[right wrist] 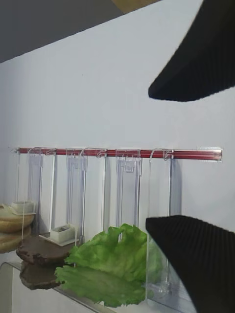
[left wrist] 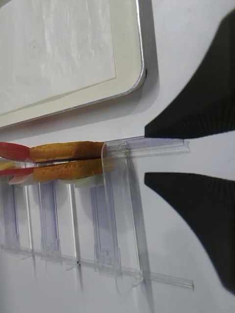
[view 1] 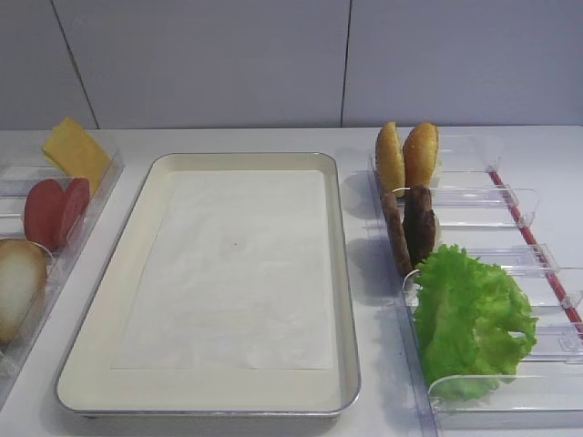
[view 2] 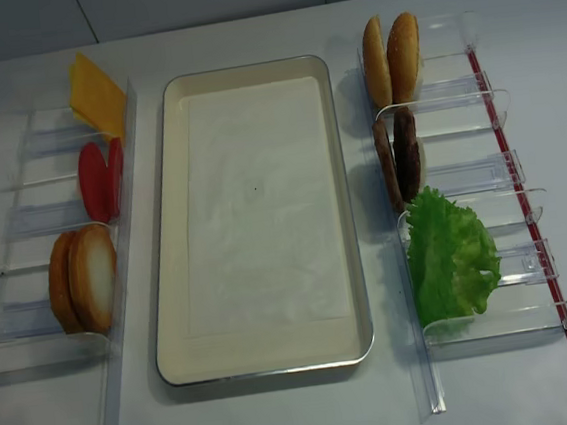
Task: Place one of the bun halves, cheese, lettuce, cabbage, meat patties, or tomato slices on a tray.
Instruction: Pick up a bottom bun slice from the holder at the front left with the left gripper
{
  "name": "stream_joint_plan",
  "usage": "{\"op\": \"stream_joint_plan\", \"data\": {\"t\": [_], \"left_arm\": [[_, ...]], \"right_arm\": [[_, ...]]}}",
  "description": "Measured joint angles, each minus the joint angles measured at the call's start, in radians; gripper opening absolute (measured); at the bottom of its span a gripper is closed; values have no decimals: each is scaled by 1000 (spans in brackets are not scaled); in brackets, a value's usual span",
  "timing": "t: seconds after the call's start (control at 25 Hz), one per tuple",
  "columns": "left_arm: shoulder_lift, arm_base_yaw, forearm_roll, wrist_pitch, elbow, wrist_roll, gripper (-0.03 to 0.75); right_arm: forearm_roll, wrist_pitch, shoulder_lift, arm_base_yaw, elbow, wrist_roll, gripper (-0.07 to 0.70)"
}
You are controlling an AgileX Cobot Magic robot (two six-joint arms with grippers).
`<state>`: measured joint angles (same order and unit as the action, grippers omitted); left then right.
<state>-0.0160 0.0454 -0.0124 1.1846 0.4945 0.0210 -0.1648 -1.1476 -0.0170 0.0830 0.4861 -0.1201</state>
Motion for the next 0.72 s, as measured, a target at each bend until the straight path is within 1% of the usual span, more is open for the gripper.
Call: {"op": "stream_joint_plan", "data": {"t": [0.64, 0.72], "left_arm": [[0, 0, 0, 0, 0, 0, 169], [0, 0, -29, 0, 0, 0, 169]], "right_arm": [[0, 0, 0, 0, 0, 0, 501], [0, 0, 0, 0, 0, 0, 500]]}}
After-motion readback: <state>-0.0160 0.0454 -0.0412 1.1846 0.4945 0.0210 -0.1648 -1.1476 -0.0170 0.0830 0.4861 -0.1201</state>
